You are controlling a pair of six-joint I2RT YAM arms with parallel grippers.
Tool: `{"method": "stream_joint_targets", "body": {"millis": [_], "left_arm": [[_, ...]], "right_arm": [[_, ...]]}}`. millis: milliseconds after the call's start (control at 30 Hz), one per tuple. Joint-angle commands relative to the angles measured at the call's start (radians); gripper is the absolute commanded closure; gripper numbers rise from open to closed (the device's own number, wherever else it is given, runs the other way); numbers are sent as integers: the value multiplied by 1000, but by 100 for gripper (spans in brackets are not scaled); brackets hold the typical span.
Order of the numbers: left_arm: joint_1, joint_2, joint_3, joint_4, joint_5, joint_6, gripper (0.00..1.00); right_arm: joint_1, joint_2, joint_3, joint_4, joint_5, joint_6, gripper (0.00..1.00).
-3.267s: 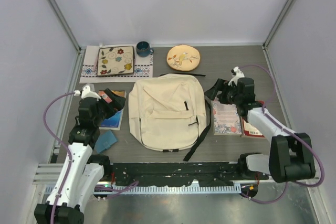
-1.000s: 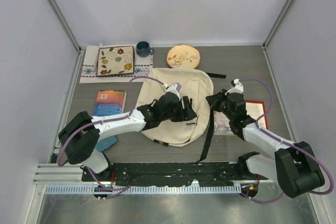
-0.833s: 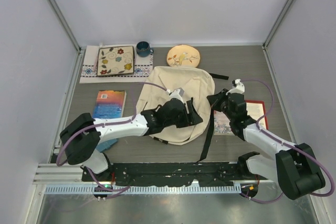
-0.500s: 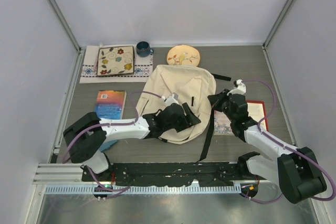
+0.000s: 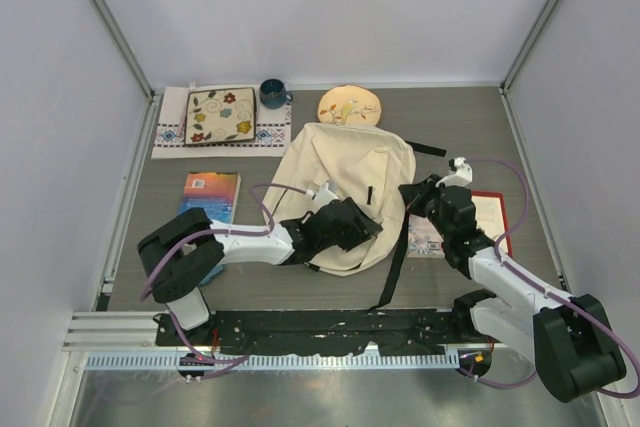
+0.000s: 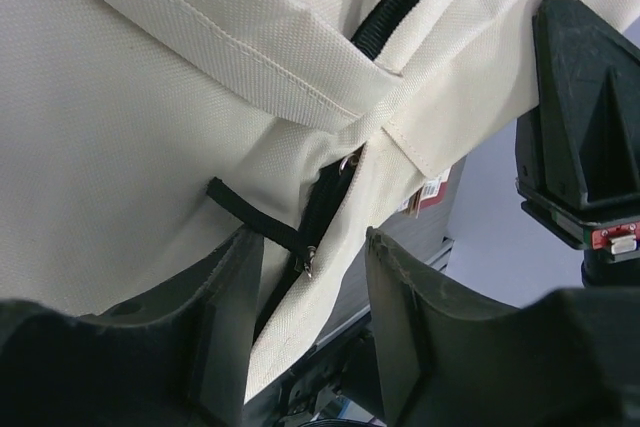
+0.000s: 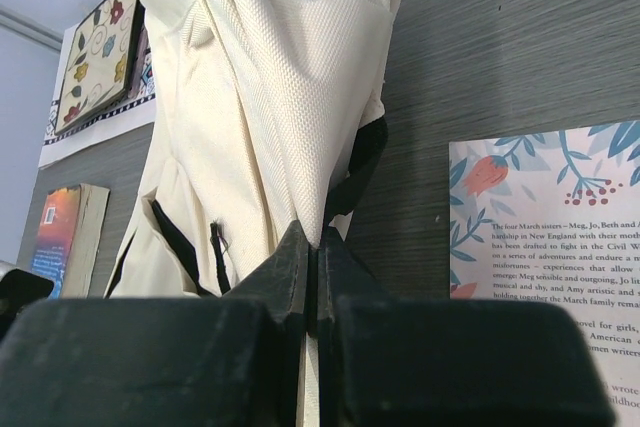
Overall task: Pack the student bag
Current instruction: Unzip the student bag at the center of the board.
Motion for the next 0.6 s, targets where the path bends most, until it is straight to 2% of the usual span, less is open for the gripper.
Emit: {"method": "stream_joint_targets", "body": {"millis": [0, 367, 467, 567], "left_arm": [[12, 24, -3, 82, -28, -46, 52], [20, 59, -11, 116, -8, -46, 79], [23, 74, -5, 120, 6, -38, 98], [23, 82, -8, 128, 12, -29, 100]], "right_arm": [[-1, -42, 8, 134, 25, -9, 99], [1, -40, -9, 166, 26, -14, 99], [2, -36, -10, 174, 29, -14, 99], [1, -30, -13, 175, 37, -14, 99]]}}
